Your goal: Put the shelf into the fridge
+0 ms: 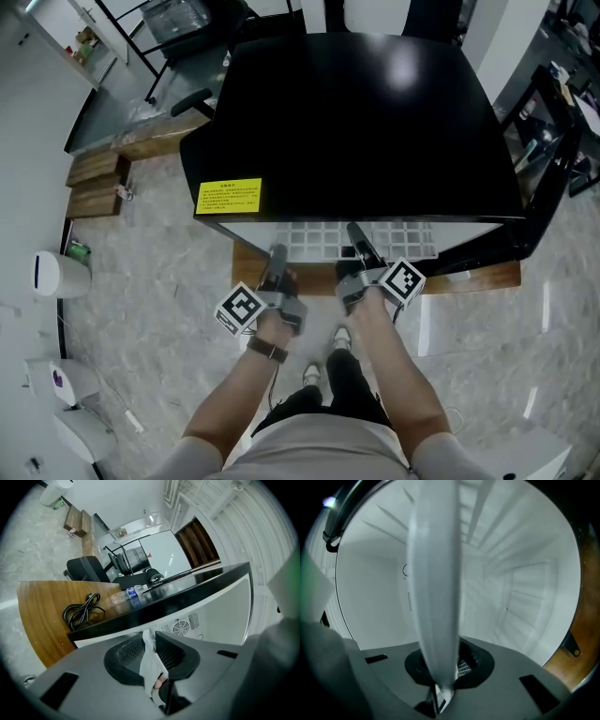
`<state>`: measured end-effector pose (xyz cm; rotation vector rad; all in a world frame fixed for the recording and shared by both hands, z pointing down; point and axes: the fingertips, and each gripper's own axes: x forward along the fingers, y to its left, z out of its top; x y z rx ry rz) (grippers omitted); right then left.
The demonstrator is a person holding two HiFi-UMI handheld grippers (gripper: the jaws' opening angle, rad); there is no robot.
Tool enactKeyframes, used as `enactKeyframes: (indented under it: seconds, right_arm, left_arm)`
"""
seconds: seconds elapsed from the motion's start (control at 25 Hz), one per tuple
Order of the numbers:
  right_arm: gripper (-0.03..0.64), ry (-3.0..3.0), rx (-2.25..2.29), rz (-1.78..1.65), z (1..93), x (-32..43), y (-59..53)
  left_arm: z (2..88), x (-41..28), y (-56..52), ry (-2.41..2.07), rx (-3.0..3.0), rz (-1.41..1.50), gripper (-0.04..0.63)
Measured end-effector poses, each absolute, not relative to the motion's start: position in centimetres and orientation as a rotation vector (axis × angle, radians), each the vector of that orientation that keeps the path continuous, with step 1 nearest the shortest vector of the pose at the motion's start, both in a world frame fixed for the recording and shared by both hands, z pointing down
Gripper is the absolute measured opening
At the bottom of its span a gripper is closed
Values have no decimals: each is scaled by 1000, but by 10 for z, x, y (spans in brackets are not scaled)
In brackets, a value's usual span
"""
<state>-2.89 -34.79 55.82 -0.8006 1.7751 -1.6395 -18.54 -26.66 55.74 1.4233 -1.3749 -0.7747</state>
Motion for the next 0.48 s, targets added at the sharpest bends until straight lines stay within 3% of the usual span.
enactKeyframes:
  seconds: [0.48]
  right_arm:
    - [44, 1792, -799, -1626, 558, -32, -366]
  left_arm:
    - [560, -187, -280, -1394, 1316, -898, 60]
